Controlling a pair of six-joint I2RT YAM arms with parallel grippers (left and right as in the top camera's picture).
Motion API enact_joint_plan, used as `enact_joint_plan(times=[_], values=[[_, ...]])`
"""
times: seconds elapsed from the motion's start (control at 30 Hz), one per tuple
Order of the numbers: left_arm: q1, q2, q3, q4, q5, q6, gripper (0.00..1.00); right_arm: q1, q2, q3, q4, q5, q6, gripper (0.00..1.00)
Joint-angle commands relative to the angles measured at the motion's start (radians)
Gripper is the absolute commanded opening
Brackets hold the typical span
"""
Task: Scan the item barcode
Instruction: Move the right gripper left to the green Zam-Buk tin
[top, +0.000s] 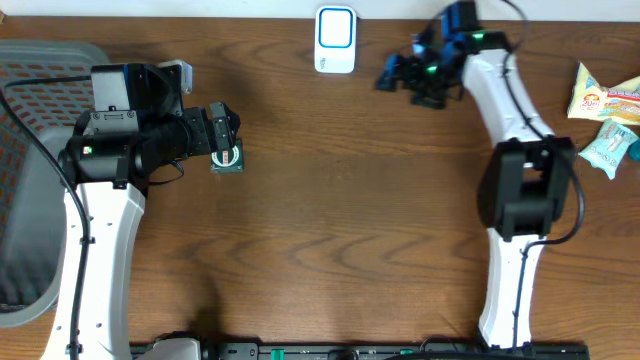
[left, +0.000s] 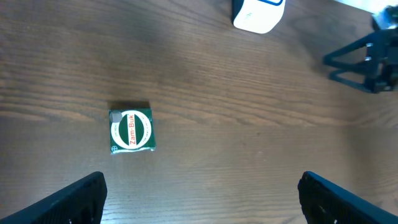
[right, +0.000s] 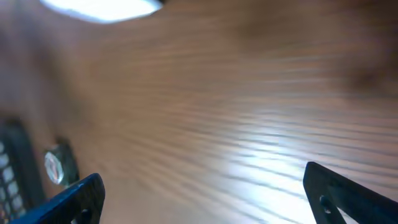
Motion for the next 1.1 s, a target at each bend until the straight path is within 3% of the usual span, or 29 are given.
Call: enact_joint_plan(times=[0.0,0.17,0.4,0.5,0.57,1.07], values=[[-0.001,0.003,0.002,0.001,-0.007,0.013,0.98,0.073,0.010,-0.004,0.025,-0.040,-0.018,0.99],[-0.001,0.003,0.002,0.001,-0.007,0.013,0.98,0.189,0.010,-0.012,0.109,-0.033,0.030,0.99],[-0.001,0.003,0.002,0.001,-0.007,0.013,0.98,0.312,0.010,-0.014,0.261,-0.021,0.224,0.99],[-0.001,0.003,0.002,0.001,-0.007,0.013,0.98,0.363,0.010,-0.014,0.307,-0.020,0.263,0.91],[-0.001,0.003,0.002,0.001,-0.007,0.013,0.98,0.392,0.010,-0.014,0.318,-0.016,0.287,0.87],[-0.001,0.003,0.002,0.001,-0.007,0.013,0.98,0.515,0.010,-0.040,0.322,0.057,0.396,0.86]])
